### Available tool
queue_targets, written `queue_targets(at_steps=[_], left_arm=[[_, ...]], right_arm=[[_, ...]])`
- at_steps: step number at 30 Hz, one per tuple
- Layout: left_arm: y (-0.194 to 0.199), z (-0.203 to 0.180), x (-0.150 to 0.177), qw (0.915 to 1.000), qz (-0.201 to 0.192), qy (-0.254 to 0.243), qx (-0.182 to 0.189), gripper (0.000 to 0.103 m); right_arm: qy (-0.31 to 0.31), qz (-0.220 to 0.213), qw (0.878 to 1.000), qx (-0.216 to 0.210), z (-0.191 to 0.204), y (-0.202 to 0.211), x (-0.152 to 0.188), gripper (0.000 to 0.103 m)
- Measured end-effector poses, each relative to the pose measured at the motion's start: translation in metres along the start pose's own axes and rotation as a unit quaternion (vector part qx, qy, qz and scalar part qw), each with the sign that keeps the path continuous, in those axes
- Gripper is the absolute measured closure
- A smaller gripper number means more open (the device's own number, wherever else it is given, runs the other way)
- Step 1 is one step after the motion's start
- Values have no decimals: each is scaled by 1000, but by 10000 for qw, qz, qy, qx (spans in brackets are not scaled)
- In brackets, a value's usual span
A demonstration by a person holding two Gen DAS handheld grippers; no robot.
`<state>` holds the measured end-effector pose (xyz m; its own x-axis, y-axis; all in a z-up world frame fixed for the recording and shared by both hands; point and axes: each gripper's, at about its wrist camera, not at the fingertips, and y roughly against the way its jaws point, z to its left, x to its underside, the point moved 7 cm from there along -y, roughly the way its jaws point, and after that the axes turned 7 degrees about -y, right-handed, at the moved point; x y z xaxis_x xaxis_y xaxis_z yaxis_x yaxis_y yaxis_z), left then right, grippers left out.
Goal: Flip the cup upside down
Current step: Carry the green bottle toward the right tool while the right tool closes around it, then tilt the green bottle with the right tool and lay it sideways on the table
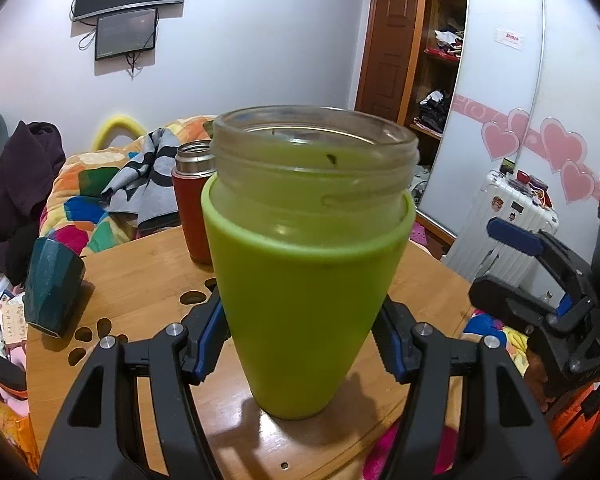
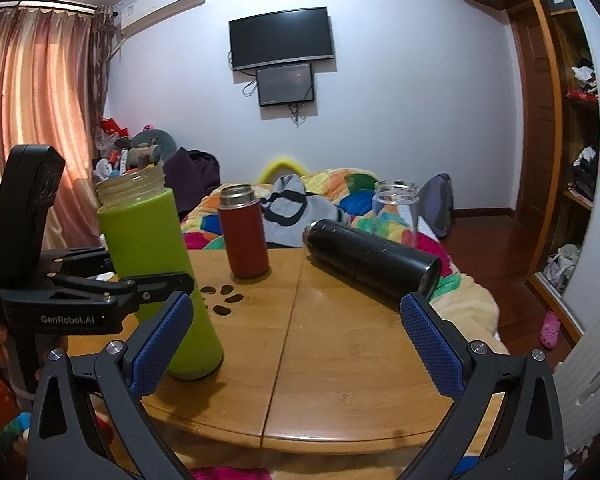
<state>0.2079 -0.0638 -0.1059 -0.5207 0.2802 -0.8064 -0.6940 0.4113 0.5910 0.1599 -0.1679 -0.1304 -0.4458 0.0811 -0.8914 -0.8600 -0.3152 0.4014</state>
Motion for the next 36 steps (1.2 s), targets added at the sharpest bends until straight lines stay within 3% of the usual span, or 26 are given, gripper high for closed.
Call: queue_targets(at_steps=[3, 7, 14, 18, 22, 25, 29, 36], left_arm=[[6, -2, 5, 10000, -30, 61, 31, 39], [34, -1, 4, 9988, -432, 188, 143, 30], [76, 34, 17, 9953, -809, 499, -205, 27], [77, 57, 26, 9930, -822, 641, -557, 28], [57, 73, 35, 9935, -518, 817, -608, 53], [39, 81, 39, 9930, -389, 961, -568, 61], [25, 86, 36, 9923, -421, 1068, -460, 71], [6, 76, 23, 9961, -418, 763, -140, 87]], right_arm=[[-5, 65, 9999, -156, 6, -7, 5, 0], [85, 226, 9993, -277, 15, -19, 14, 0], [406, 570, 9938, -864, 48, -51, 36, 0], [662, 710, 9900, -1028, 67, -71, 45, 0], [782, 888, 9877, -1026, 78, -89, 52, 0], [837, 978, 9856, -1100, 84, -93, 56, 8], [911, 1192, 9816, -1183, 89, -99, 62, 39], [1097, 1306, 9794, -1084, 83, -94, 62, 41]])
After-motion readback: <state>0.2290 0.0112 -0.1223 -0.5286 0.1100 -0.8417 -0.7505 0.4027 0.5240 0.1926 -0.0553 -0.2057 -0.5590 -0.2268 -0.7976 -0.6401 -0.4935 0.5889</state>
